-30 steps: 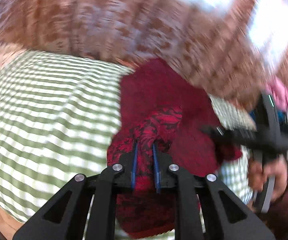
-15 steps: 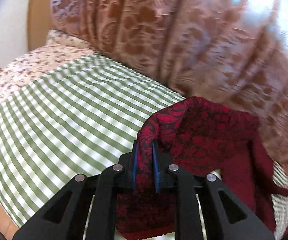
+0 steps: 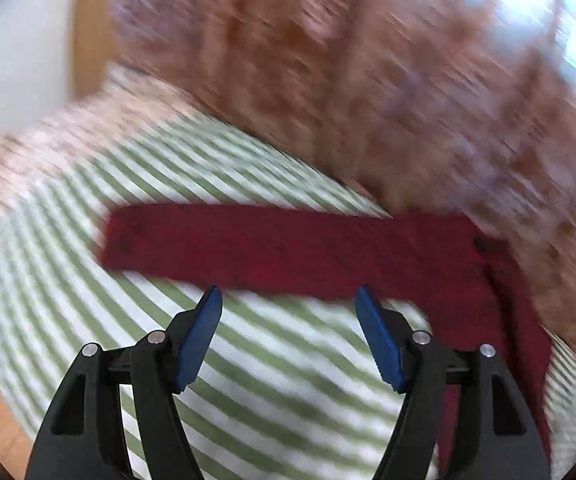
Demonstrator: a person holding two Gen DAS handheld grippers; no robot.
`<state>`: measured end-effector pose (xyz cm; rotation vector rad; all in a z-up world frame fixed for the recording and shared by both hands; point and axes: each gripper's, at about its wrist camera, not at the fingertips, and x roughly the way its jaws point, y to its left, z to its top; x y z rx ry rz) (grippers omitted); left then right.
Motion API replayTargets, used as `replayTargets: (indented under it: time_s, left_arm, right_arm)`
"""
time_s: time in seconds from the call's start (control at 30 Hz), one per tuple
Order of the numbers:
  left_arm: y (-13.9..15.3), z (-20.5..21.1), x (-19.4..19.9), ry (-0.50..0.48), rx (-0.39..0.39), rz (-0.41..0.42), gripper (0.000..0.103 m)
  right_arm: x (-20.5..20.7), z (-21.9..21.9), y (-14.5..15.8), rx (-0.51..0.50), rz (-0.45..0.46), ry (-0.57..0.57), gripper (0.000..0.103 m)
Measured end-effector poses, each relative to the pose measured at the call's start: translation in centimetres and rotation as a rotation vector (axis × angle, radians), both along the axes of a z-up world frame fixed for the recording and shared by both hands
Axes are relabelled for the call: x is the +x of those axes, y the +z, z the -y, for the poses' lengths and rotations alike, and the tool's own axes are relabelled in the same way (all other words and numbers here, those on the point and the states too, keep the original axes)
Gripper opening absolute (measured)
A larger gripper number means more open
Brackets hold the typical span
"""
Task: Fold small clothes
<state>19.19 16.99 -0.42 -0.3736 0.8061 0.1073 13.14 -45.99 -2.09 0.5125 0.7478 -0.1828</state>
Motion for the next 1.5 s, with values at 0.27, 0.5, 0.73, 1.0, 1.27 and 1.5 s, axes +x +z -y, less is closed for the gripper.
replayTargets:
  time_s: [0.27, 0.5, 0.73, 1.0, 1.27, 1.5]
  left_arm:
    - [-7.1, 12.4, -5.1, -0.383, -0.313, -0.195, 0.07]
    - [-7.9, 19.1, -6.5, -0.481, -0.313, -0.215, 0.055]
    - [-6.2, 19.7, -6.0, -0.514, -0.215, -0.192, 0.018]
    - [-1.8, 13.7, -8.8, -0.556, -0.088, -0.152, 0.016]
    - [-4.8, 10.4, -11.0, -0.485, -0.07, -0.227, 0.018]
    - [-5.3, 10.7, -11.0, -0.477, -0.085, -0.209, 0.02]
  right_arm:
    - [-4.8, -11.7, -5.6, 0.242, -0.154, 0.47, 0.078]
    - [-7.5, -14.2, -3.8, 0.023, -0.101, 0.498, 0.0]
    - [-5.5, -7.4, -0.7, -0.181, -0.049, 0.279, 0.0]
    - [-1.3, 0.0, -0.4, -0.49, -0.134, 0.017, 0.0]
    - [-3.3, 2.1, -0.8, -0.391, -0.097, -0.052, 0.05]
    - [-11.3, -5.0, -2.2, -0.162, -0.086, 0.235, 0.065]
